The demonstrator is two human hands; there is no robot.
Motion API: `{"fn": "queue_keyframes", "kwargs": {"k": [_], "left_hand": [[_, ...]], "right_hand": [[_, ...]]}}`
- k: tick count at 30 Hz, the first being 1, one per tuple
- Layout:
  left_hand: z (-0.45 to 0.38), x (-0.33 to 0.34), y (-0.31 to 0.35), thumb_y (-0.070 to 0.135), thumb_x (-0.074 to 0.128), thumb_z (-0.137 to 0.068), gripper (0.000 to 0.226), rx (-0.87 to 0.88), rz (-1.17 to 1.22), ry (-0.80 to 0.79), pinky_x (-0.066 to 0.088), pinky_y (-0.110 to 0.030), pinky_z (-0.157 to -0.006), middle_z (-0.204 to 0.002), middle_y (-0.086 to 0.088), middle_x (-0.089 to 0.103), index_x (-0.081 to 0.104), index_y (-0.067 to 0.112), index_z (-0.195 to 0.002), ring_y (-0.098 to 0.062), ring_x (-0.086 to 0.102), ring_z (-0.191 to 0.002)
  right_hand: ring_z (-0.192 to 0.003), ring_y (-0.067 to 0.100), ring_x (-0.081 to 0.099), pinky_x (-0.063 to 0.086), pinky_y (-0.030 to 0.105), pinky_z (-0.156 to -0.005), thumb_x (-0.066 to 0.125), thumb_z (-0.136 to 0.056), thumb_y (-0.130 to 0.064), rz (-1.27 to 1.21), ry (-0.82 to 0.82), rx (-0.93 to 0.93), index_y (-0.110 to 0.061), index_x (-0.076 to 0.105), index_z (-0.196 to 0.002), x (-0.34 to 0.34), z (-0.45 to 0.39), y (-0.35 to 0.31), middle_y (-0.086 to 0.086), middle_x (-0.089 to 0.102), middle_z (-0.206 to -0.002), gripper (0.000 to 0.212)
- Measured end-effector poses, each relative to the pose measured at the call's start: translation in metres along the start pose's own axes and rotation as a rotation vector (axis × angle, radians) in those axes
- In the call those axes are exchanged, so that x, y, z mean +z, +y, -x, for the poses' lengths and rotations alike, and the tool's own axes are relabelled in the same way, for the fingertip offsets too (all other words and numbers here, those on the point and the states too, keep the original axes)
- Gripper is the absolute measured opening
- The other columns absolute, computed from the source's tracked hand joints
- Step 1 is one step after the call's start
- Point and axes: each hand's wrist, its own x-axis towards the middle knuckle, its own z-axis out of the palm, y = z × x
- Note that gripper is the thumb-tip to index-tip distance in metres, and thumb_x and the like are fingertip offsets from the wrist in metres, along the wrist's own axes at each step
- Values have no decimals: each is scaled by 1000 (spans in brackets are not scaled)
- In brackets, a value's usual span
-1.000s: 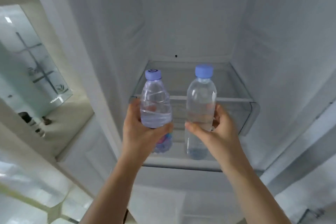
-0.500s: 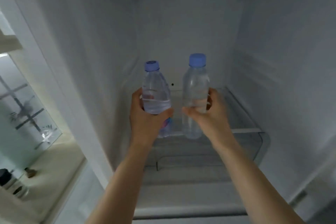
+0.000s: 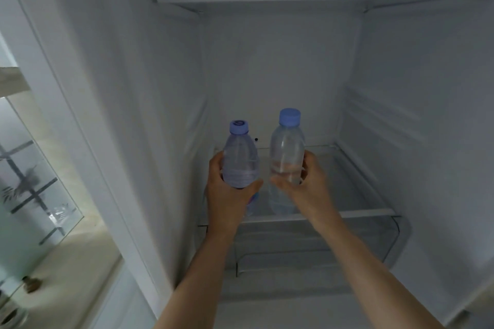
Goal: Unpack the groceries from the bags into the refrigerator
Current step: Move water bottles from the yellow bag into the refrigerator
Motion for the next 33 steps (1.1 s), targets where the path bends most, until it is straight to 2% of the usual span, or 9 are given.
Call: {"fn": "queue_keyframes", "kwargs": {"k": [3,6,10,12,16,23,26,30,33], "left_hand": [[5,-1,-7,4,88,-64,79,26,-6,-7,49,-10,-76,-108,14,63,48,11,-132,7,63,-92],[9,-1,-12,3,87,-65,84,26,-8,-22,51,-16,-84,-122,7,61,45,15,-136,-7,61,-110],[12,-8,-22,19,87,-62,95,19,-51,-89,47,-47,-103,-140,2,52,38,25,-143,-16,52,-127],[14,-11,-28,21,86,-61,99,13,-68,-101,46,-52,-102,-142,3,50,35,26,-146,-17,52,-128],[12,-6,-31,30,85,-55,98,-50,-18,-18,51,-52,-96,-135,9,57,40,35,-142,-15,58,-121],[-32,19,-45,18,81,-64,77,-46,-112,109,54,-43,-93,-122,-1,64,51,16,-135,-15,63,-110],[-62,24,-63,16,83,-56,78,-66,-136,147,57,-45,-84,-115,-1,65,54,17,-129,-18,64,-102],[-96,28,-83,19,83,-54,79,-64,-210,174,56,-46,-84,-117,-4,64,52,17,-127,-23,64,-105],[-112,31,-89,8,85,-61,78,-91,-258,181,55,-41,-86,-120,-9,63,49,11,-130,-26,62,-107]], "right_hand": [[-101,13,62,54,34,-86,81,-73,-19,27,-13,-20,-20,50,-127,2,-2,4,-4,63,-109,63],[-103,9,62,53,29,-85,79,-76,-18,45,-14,-34,-22,47,-130,1,-2,9,-10,62,-111,63],[-111,0,54,46,18,-89,78,-76,-13,75,-71,-8,-27,39,-138,-4,12,18,-23,53,-119,74],[-109,-3,54,47,15,-86,76,-78,-8,83,-77,5,-28,37,-139,-5,19,23,-25,51,-117,75],[-97,-11,55,49,8,-74,73,-78,2,99,-54,16,-24,42,-133,-2,12,28,-27,51,-109,68],[-97,12,57,46,14,-77,76,-74,3,148,-48,-3,-15,45,-128,22,-30,29,-8,54,-108,65],[-99,15,56,47,20,-80,77,-72,3,164,-48,6,-11,44,-128,37,-56,36,-2,54,-110,66],[-98,21,57,45,24,-79,76,-72,3,192,-45,4,-8,41,-126,56,-90,45,8,56,-115,65],[-104,26,57,46,27,-86,75,-74,4,192,-46,6,-8,40,-126,67,-109,51,11,54,-121,64]]}}
